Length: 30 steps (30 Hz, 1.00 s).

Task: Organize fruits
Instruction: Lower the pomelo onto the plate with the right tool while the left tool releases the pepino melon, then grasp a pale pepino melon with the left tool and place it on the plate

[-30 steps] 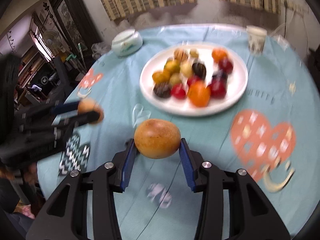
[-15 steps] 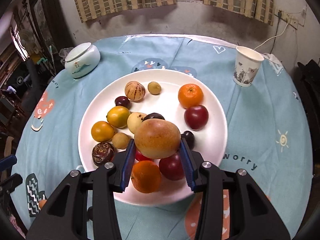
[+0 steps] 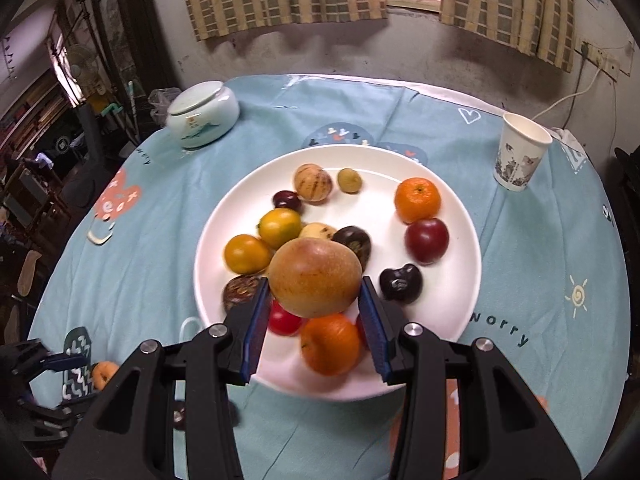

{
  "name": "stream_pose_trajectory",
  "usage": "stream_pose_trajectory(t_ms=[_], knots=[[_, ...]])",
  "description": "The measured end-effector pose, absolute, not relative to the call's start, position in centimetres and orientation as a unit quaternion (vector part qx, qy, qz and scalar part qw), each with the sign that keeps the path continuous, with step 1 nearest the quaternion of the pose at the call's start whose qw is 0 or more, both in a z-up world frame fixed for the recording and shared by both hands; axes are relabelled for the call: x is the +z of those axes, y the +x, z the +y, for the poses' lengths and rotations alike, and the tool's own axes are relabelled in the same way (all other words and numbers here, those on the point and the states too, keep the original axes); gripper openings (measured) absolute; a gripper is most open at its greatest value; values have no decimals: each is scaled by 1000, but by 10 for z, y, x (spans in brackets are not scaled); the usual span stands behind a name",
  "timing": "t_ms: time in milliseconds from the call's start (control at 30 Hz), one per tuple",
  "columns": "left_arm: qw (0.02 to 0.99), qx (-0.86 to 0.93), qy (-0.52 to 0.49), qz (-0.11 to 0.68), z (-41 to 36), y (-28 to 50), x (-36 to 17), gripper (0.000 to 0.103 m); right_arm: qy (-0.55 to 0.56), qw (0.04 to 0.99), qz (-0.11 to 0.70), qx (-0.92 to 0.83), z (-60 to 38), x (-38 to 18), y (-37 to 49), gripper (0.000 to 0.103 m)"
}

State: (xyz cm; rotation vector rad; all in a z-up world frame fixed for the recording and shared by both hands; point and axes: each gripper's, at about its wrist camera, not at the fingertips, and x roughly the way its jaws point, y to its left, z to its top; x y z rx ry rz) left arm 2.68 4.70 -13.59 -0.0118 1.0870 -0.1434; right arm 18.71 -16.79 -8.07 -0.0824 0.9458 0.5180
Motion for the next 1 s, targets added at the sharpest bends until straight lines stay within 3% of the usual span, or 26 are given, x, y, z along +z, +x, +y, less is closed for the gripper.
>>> stream_pose_trajectory(t_ms=[67,167,200,233,367,400,433,467,500,533,633,767,1000], knots=[[855,-56,17,516,43,33,-143,48,-40,857,447,254,-168,-76,175,44],[852,-46,14,521,49,39,-141,33,-39,857,444,258,-170,-71,163,44],[852,-59,2,519,51,39,-138,14,-39,857,444,257,-172,-71,161,44],[855,-68,4,515,49,39,-134,2,-39,859,444,254,-174,-71,158,44],[856,-88,24,509,41,40,-126,0,-27,860,448,242,-185,-73,156,44],[858,-91,26,505,42,37,-125,1,-25,860,448,243,-186,-73,154,44],[860,-94,20,501,44,35,-123,13,-26,860,447,244,-187,-73,152,44],[860,-100,12,500,47,33,-122,46,-25,860,447,244,-188,-73,151,44],[863,-92,16,497,48,30,-122,64,-23,860,448,244,-188,-74,150,44],[870,-79,21,487,50,27,-121,76,-20,859,449,245,-188,-75,149,44],[868,-84,15,489,51,28,-122,75,-18,855,454,249,-184,-79,148,44],[863,-65,30,500,52,30,-127,65,-16,852,455,259,-178,-80,145,44],[848,-70,83,518,42,33,-146,65,-17,846,461,268,-171,-85,142,44]])
